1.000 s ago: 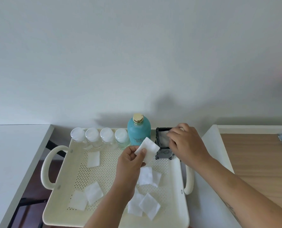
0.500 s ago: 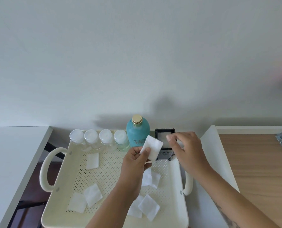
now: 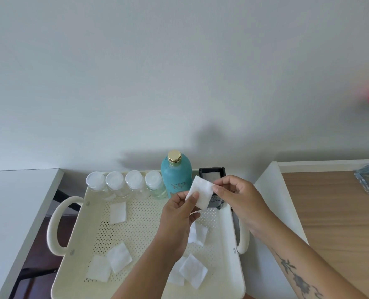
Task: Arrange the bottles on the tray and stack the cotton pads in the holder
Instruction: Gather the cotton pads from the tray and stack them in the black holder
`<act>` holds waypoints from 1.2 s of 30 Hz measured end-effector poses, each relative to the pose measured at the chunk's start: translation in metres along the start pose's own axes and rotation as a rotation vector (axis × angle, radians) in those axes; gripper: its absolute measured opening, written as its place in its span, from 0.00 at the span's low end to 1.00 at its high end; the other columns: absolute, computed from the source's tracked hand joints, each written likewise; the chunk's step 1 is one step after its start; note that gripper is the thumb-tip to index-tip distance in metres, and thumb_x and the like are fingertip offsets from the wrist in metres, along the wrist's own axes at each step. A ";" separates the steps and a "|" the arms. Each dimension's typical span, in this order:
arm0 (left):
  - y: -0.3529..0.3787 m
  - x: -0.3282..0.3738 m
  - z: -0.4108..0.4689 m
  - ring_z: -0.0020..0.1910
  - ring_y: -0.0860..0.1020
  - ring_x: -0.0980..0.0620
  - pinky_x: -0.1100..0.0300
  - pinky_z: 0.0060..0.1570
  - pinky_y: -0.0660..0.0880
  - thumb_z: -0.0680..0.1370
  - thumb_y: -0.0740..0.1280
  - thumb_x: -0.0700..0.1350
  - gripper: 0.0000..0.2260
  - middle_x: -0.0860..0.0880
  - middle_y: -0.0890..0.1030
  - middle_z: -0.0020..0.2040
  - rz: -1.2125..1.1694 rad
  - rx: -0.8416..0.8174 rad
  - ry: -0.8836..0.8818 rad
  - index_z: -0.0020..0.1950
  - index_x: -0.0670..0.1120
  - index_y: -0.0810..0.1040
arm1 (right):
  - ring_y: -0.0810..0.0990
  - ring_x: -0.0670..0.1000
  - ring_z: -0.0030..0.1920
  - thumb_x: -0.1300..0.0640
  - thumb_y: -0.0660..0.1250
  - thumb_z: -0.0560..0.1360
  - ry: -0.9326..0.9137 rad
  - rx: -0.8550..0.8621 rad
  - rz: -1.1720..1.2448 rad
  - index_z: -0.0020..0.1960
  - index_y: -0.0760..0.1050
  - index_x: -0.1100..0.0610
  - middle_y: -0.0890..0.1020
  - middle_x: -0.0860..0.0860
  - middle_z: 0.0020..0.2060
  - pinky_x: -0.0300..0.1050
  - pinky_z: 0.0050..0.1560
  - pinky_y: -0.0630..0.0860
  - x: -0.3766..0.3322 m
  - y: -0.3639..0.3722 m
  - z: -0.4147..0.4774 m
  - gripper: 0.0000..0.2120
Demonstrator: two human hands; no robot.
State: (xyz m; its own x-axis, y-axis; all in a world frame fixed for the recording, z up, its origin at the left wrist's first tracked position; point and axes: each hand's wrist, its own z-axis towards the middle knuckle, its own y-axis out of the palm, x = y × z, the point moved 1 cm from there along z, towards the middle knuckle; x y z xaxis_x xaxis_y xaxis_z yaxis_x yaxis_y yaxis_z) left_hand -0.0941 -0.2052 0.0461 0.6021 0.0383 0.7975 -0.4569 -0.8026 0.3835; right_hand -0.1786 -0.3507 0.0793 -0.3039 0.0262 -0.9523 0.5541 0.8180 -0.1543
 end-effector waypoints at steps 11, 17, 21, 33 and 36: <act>-0.054 -0.003 0.010 0.45 0.82 0.51 0.59 0.43 0.79 0.74 0.73 0.48 0.07 0.51 0.85 0.45 0.466 0.300 0.057 0.50 0.51 0.80 | 0.77 0.48 0.39 0.55 0.68 0.75 -0.095 0.067 -0.326 0.44 0.79 0.48 0.83 0.48 0.40 0.40 0.40 0.72 -0.014 -0.025 0.039 0.03; -0.083 -0.030 0.012 0.45 0.77 0.58 0.69 0.42 0.71 0.75 0.72 0.46 0.07 0.56 0.80 0.50 1.001 0.266 0.171 0.51 0.52 0.77 | 0.73 0.40 0.34 0.57 0.68 0.75 -0.094 -0.030 -0.551 0.43 0.78 0.50 0.80 0.44 0.39 0.37 0.37 0.68 -0.018 -0.031 0.060 0.04; -0.095 -0.042 0.014 0.59 0.73 0.53 0.58 0.57 0.73 0.76 0.69 0.49 0.15 0.56 0.77 0.59 1.357 0.221 0.255 0.62 0.52 0.75 | 0.71 0.39 0.30 0.58 0.67 0.75 -0.114 -0.094 -0.683 0.44 0.78 0.52 0.79 0.44 0.43 0.33 0.31 0.63 -0.011 -0.023 0.062 0.03; -0.099 -0.053 0.027 0.59 0.70 0.53 0.58 0.56 0.73 0.77 0.66 0.52 0.17 0.56 0.73 0.61 1.623 0.164 0.233 0.66 0.53 0.72 | 0.74 0.55 0.48 0.59 0.67 0.75 -0.468 0.158 -1.001 0.45 0.79 0.55 0.80 0.47 0.42 0.51 0.44 0.74 0.005 -0.005 0.042 0.02; -0.100 -0.051 0.031 0.56 0.70 0.53 0.59 0.54 0.73 0.77 0.66 0.51 0.15 0.56 0.74 0.58 1.615 0.142 0.236 0.63 0.53 0.73 | 0.75 0.57 0.55 0.56 0.66 0.76 -0.530 0.125 -1.057 0.41 0.79 0.54 0.83 0.44 0.43 0.50 0.49 0.73 0.014 0.002 0.032 0.06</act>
State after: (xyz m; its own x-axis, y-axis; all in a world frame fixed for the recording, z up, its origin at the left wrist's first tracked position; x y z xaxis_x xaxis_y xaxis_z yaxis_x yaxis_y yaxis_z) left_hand -0.0593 -0.1453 -0.0473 -0.5255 -0.7711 0.3595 -0.4077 -0.1426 -0.9019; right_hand -0.1571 -0.3667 0.0571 -0.3135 -0.8930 -0.3228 0.3018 0.2287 -0.9256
